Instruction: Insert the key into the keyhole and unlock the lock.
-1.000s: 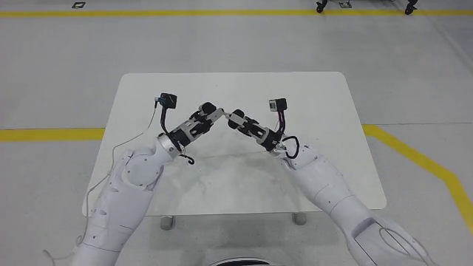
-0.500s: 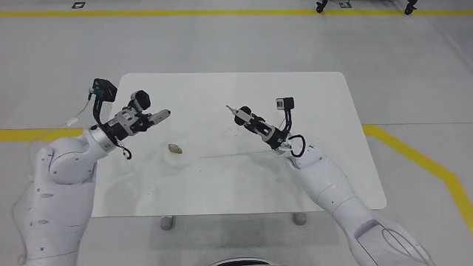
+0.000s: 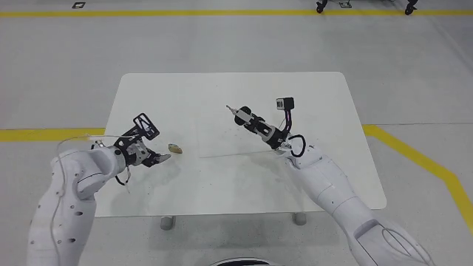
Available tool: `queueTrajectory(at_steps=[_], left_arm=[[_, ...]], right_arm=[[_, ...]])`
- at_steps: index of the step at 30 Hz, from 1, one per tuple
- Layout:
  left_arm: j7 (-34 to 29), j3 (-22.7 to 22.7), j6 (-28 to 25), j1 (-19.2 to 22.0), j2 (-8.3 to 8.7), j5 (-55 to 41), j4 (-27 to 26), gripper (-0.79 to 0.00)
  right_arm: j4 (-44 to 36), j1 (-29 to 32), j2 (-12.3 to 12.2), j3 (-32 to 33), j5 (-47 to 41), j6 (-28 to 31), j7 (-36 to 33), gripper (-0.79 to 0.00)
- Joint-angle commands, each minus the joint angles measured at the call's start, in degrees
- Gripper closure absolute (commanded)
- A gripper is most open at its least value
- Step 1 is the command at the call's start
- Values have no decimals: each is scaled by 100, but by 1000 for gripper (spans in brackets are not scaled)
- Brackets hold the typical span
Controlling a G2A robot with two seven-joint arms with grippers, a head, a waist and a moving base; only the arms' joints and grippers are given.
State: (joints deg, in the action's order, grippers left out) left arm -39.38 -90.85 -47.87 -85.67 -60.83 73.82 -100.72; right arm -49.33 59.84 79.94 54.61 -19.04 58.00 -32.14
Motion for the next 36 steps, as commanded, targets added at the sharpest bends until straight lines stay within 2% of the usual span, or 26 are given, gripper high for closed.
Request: queueTrajectory(at_steps=[1,3,5,8,15,20,24,26,31,33,36], left_arm=[[120,159,73,21,-1,276,80,-785],[260,265,161,82,-1,445,188,-785],[361,382,165,131,-1,543,298,-723],[365,541,125,181,6,719,438,-680],[622,685,261,319,21,955,597,-671],[775,876,292,482,22,1143,799,-579],[782,1018,328,606,18,1227,928,-471],[789,1062,299,635,15,1130,954,-391],[596,1153,183,724,20,966,1000,-323],[542,1202,137,754,19,866,1060,-265],[414,1234,133,779,24,783,1094,-28]], right_arm=[[0,0,0,0,0,0,0,0],[0,0,0,0,0,0,0,0],[0,0,0,0,0,0,0,0],[0,0,0,0,0,0,0,0],[0,0,0,0,0,0,0,0],[0,0,0,0,0,0,0,0],[0,0,0,0,0,0,0,0],[0,0,0,0,0,0,0,0],[0,0,0,0,0,0,0,0],[0,0,0,0,0,0,0,0],[0,0,0,0,0,0,0,0]])
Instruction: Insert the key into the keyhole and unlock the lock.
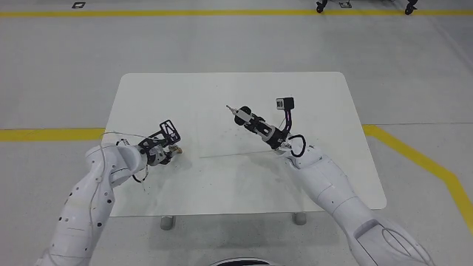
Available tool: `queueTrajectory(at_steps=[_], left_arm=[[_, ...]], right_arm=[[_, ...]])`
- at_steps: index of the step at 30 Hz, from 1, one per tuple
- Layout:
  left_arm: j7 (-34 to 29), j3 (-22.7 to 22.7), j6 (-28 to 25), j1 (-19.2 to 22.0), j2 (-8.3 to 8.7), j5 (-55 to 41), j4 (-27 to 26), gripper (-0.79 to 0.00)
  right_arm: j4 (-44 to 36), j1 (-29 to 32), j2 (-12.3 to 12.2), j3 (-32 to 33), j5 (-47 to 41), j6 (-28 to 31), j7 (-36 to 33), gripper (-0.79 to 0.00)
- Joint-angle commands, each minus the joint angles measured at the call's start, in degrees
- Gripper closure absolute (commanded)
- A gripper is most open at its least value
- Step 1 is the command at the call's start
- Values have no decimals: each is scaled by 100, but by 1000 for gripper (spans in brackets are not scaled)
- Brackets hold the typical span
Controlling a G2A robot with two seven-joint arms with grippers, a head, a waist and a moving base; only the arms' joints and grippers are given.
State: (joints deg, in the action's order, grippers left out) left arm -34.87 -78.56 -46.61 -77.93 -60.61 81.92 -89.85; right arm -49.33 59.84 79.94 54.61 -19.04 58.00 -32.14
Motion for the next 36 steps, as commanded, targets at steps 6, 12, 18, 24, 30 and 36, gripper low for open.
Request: queueTrajectory(at_steps=[6,12,18,24,30,36], left_arm=[[-139,-25,-31,-9,24,-326,27,0],[-72,-125,407,1,7,-1039,139,0],[-572,-84,1795,314,-124,-2781,607,0],[-959,-43,2851,528,-267,-5135,808,0],[-959,-43,2851,528,-267,-5135,808,0],[-1182,-47,3472,605,-348,-6580,1091,0]], right_arm=[[0,0,0,0,0,0,0,0],[0,0,0,0,0,0,0,0],[0,0,0,0,0,0,0,0],[0,0,0,0,0,0,0,0],[0,0,0,0,0,0,0,0],[-258,169,25,-36,-258,-48,109,0]])
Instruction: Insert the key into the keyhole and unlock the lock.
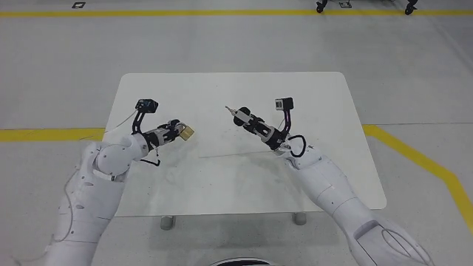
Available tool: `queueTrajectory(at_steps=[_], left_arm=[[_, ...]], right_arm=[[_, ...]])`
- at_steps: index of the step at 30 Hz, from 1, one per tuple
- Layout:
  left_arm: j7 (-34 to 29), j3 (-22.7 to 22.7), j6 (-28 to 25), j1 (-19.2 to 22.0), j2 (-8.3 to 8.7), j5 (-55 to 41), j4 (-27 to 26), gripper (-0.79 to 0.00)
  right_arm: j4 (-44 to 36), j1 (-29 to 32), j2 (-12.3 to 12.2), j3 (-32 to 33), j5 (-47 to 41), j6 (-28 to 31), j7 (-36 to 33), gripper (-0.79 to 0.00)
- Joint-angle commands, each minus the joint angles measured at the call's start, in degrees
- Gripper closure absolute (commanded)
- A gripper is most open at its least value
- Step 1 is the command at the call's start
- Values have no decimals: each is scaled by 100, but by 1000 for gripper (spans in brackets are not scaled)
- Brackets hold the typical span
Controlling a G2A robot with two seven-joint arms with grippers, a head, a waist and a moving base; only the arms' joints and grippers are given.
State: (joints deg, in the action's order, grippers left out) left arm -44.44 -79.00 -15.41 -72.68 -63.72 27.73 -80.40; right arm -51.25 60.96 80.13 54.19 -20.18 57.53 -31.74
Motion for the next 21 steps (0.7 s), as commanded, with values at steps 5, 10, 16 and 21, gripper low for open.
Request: queueTrajectory(at_steps=[5,10,16,21], left_arm=[[-2438,198,2496,945,-217,-4382,1658,0],[-3150,652,2869,1576,-396,-5336,2635,0],[-3107,1104,2656,2013,-577,-5615,3246,0],[-2925,1353,2800,2270,-734,-5997,3648,0]], right_arm=[[27,77,35,-24,40,-35,250,0],[54,48,-4,136,506,-18,505,0],[-307,182,-124,467,1030,-130,714,0],[-879,382,-206,639,1207,-482,709,0]])
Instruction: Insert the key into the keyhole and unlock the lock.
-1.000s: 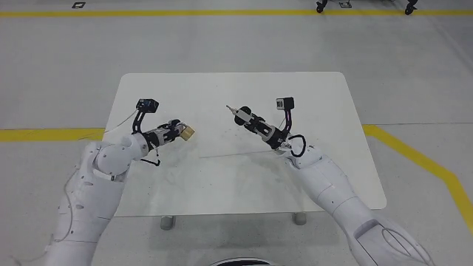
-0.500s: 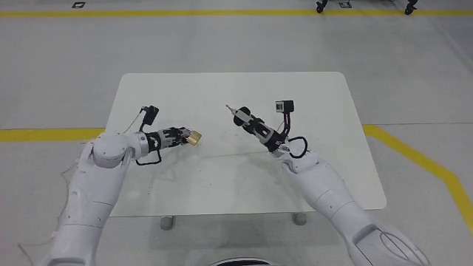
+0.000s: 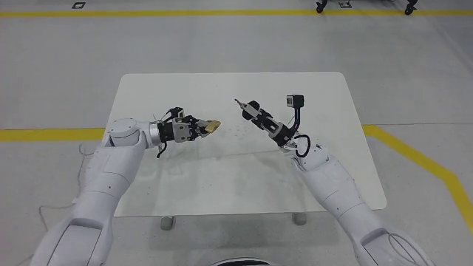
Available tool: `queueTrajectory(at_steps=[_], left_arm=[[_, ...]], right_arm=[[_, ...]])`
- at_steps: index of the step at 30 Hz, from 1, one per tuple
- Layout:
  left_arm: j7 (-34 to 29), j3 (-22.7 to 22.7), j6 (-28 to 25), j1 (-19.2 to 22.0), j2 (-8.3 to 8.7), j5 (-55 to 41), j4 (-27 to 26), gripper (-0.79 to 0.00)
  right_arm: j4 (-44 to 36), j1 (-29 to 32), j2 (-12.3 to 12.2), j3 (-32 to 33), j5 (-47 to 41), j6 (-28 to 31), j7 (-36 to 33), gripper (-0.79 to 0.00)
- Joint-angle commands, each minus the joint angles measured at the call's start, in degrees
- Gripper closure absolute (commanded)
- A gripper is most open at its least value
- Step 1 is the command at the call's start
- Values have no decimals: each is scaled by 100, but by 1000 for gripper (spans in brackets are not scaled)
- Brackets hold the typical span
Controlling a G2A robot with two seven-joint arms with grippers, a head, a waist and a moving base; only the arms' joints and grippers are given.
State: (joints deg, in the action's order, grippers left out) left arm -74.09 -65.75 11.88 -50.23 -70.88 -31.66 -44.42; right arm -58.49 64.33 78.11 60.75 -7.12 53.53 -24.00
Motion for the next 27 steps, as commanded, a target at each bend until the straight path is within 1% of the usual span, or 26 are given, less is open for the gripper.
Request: queueTrajectory(at_steps=[1,10,12,14,16,17,19,21,24,27], left_arm=[[40,28,72,26,-18,-57,50,0],[40,28,72,26,-18,-57,50,0],[169,-12,17,-101,-18,-180,-90,0],[191,-114,31,-190,15,-280,-150,0],[204,-195,116,-250,48,-339,-162,0],[188,-197,163,-278,57,-334,-194,0],[69,-124,307,-318,70,-234,-270,0],[-32,1,456,-311,76,-39,-351,0],[-129,146,572,-268,82,172,-418,0],[-44,206,636,-238,66,145,-428,0]], right_arm=[[-253,81,5,-64,-266,-76,-129,0],[-253,81,5,-64,-266,-76,-129,0],[-293,76,-1,-50,-138,-134,-109,0],[-367,14,-47,99,588,-167,37,0],[-599,-23,-124,267,1755,-208,67,0],[-724,-60,-177,348,2445,-357,-59,0],[-1050,-30,-269,643,3469,-687,152,0],[-1468,3,-367,832,4338,-654,6,0],[-2456,172,-504,1008,5807,-509,-248,0],[-3339,478,-601,1103,6712,-180,-227,0]])
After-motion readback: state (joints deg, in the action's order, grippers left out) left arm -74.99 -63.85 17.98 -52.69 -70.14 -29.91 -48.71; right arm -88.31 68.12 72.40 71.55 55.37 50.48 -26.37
